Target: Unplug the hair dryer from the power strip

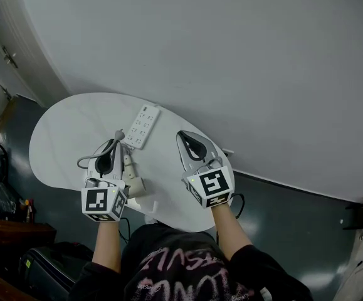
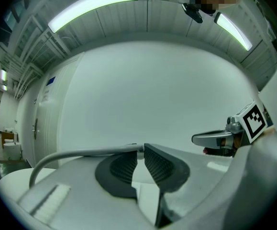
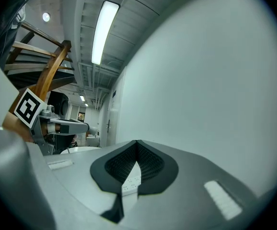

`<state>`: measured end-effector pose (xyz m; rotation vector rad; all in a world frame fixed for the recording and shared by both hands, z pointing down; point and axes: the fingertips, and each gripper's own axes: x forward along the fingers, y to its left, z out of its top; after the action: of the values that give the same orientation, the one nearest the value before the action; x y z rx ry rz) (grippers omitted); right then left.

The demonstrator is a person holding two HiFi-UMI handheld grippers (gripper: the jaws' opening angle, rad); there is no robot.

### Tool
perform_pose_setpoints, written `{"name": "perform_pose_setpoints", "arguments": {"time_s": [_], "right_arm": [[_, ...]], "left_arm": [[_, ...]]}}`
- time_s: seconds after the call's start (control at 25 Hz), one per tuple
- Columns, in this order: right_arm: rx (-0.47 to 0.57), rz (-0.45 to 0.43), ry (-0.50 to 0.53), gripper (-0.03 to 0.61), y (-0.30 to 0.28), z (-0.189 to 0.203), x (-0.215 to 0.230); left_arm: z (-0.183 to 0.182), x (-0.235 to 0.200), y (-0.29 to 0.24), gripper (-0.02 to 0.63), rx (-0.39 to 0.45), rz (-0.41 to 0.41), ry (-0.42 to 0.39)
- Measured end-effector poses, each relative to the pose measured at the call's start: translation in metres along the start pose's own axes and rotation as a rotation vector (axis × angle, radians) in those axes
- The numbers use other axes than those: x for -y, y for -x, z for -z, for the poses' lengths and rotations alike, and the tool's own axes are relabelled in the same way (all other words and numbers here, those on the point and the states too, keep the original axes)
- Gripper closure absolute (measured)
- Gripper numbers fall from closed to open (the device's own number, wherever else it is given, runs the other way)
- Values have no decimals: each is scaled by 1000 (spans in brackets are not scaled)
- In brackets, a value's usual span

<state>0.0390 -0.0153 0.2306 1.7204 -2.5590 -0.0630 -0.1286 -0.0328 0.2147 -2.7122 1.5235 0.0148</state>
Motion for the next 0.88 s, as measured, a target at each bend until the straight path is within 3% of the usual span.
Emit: {"name": "perform_pose_setpoints", "arguments": {"time_s": [0.88], "right_arm": [[24, 80, -19, 570, 14, -6, 10]], "left_arm": [[-5, 7, -3, 560, 6, 36, -6]]}}
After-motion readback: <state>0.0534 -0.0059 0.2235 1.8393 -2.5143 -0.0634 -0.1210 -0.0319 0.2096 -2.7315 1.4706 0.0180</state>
